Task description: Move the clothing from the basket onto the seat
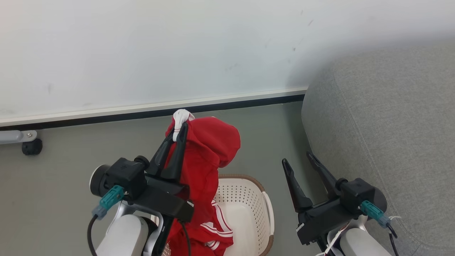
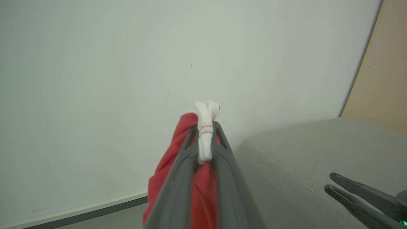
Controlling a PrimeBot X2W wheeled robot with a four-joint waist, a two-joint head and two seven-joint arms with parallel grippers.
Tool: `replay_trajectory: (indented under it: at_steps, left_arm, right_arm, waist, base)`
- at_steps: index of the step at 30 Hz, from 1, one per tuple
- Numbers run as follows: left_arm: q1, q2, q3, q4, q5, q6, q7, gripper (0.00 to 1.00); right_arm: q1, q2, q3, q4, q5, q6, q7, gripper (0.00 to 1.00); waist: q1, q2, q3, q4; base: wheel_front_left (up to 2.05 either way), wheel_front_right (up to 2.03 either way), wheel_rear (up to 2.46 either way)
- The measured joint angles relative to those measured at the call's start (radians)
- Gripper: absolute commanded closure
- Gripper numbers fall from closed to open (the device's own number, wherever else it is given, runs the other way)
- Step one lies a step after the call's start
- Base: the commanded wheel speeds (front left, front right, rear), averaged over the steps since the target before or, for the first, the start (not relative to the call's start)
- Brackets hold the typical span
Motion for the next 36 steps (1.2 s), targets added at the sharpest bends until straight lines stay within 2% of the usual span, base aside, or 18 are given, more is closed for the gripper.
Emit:
replay_trajectory:
  at_steps: [17, 22, 29, 36]
  left_arm:
    - [0.013, 0.010, -0.001, -0.074, 0.000, 0.027, 0.072, 1.00]
    - [0.013, 0.010, -0.005, -0.092, 0.000, 0.031, 0.090, 1.00]
    - [0.013, 0.011, -0.012, -0.106, 0.000, 0.035, 0.110, 1.00]
    - [0.011, 0.007, -0.023, -0.114, 0.000, 0.035, 0.126, 1.00]
  right_arm:
    - [-0.003, 0.007, 0.027, -0.022, 0.000, 0.006, 0.000, 0.00]
    - [-0.012, 0.029, 0.072, -0.035, -0.004, 0.029, 0.008, 0.00]
    - [-0.056, 0.065, 0.188, -0.052, -0.009, 0.075, 0.027, 0.00]
    - [-0.104, 0.068, 0.289, -0.037, -0.014, 0.092, 0.048, 0.00]
  waist:
    - [0.0000, 0.0000, 0.013, -0.005]
    - [0.0000, 0.0001, 0.016, -0.004]
    - [0.0000, 0.0000, 0.023, 0.001]
    - [0.0000, 0.0000, 0.034, 0.010]
  base:
    - [0.00, 0.00, 0.00]
    - [0.00, 0.00, 0.00]
    - [0.00, 0.00, 0.00]
    - [0.00, 0.00, 0.00]
